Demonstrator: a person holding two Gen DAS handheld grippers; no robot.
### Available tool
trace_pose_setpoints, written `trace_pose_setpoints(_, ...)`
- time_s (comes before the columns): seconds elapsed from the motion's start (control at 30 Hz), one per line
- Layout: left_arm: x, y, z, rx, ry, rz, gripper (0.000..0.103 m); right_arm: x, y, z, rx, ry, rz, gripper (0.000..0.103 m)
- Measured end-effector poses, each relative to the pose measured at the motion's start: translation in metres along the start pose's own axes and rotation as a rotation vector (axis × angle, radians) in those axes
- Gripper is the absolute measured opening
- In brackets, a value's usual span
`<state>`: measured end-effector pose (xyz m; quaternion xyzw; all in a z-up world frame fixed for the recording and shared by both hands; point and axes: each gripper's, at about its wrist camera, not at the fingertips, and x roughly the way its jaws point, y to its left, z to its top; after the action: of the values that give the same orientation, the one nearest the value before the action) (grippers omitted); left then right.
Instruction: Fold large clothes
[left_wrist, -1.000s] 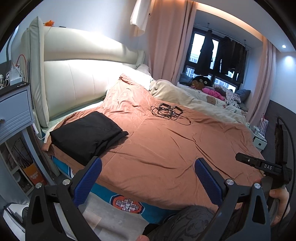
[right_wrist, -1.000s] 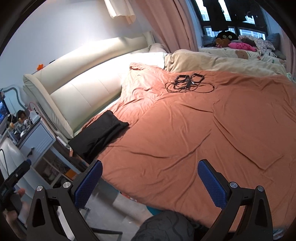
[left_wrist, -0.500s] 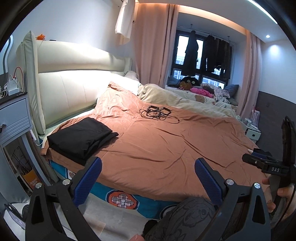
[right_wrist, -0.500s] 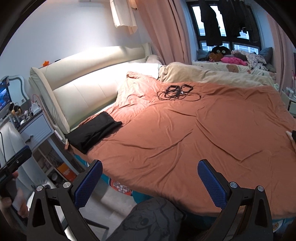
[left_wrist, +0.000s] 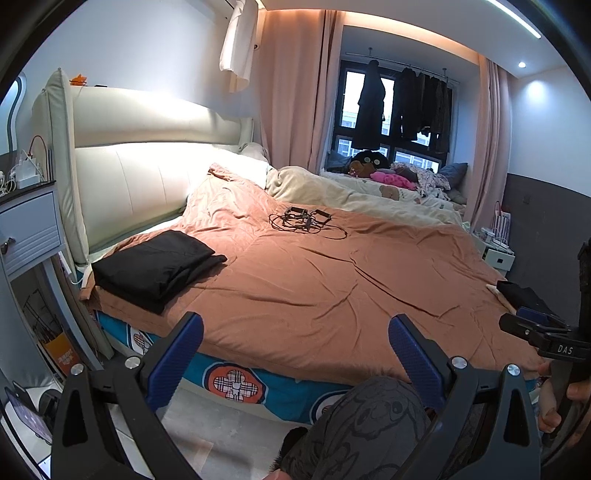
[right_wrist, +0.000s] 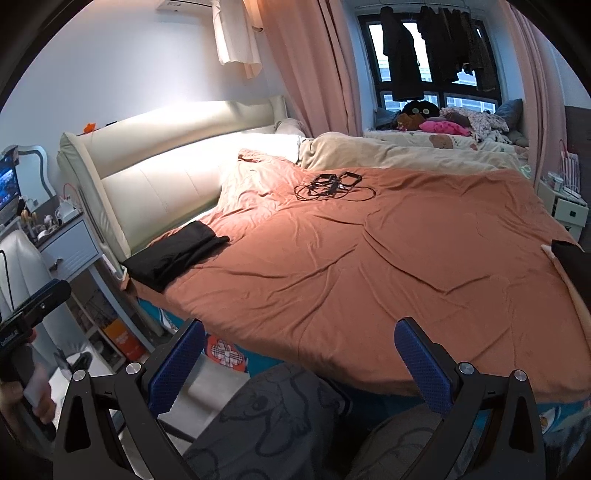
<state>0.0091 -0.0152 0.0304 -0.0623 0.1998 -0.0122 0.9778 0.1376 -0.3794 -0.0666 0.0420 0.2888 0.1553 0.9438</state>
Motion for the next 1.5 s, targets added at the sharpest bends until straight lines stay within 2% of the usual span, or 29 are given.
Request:
trace_pose_setpoints(0.6, -0.004, 0.001, -0.007, -0.012, -0.001, 0.009, 0.102, -0.002, 0.003, -0.01, -0.012, -0.003, 0.001, 0.103)
trace_pose_setpoints(1.27, -0.006, -0.01, -0.006, 0.02, -0.005, 0.01, 0.102, 0.0, -0.005, -0.011, 0.001, 0.004, 0.002, 0.103)
trace_pose_setpoints(1.5, -0.017, -0.012, -0.004, 0.027, -0.027, 0.017, 0.102, -0.004, -0.004, -0.01, 0.003, -0.01, 0.004, 0.103)
